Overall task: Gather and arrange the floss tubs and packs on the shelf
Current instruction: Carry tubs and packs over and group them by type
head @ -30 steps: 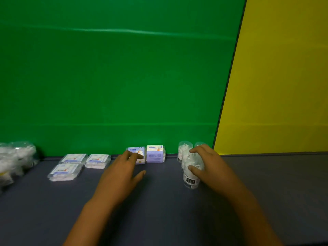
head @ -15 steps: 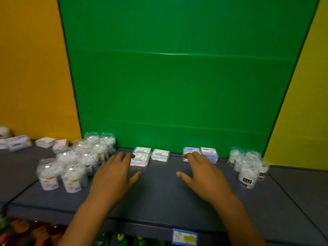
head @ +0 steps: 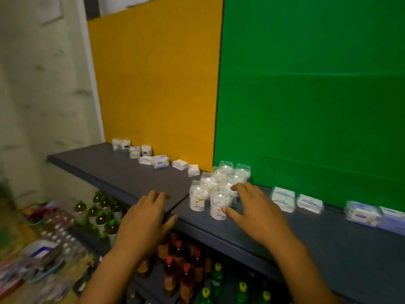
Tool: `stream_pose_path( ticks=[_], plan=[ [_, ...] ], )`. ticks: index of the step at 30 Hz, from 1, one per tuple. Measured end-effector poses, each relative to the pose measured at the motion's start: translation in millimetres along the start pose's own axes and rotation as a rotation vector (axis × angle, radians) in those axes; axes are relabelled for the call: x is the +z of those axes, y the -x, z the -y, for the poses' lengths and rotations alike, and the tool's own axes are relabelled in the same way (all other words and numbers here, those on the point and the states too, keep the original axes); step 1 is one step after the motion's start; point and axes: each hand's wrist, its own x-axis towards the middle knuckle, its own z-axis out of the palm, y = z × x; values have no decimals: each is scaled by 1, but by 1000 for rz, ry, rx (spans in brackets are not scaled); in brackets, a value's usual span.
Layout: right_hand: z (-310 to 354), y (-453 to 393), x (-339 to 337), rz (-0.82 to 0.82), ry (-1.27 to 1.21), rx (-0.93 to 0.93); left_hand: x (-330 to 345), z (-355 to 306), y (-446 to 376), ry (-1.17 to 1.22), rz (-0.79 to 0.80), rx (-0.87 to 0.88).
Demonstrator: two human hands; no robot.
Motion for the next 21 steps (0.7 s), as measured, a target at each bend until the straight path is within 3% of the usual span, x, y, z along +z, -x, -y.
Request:
stream_pose_path(
  ticks=[9,21],
  plan=[
    [93,-71,50,39,-83,-180,-17,100,20,-68,-25,-179],
    [128,-188,122,1,-144,-188,4,192,-57,-123,-25,-236]
  ],
)
